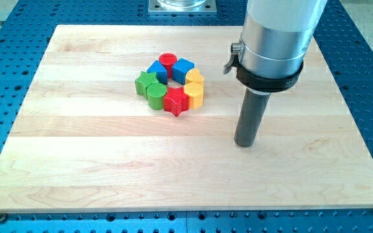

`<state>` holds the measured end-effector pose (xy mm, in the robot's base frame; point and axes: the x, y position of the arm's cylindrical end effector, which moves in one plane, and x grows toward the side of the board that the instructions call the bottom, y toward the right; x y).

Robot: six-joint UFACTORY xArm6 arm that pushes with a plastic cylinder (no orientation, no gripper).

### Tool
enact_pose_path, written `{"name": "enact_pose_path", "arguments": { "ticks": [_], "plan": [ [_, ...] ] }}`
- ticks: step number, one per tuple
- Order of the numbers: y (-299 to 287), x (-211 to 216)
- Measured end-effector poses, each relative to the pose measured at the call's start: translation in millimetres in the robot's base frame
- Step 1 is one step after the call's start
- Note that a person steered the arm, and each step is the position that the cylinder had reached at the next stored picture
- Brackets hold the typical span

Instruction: Separate the blue cube from the yellow heart

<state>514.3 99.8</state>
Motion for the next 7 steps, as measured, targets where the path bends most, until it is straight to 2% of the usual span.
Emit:
{"name": "enact_pose_path", "arguments": {
  "ticks": [2,3,4,6,7],
  "plan": [
    [3.6,3.5],
    [-17.7,14.7],
    [-83.6,28.4],
    [-96.2,30.1],
    [-124.4,30.5]
  ]
}}
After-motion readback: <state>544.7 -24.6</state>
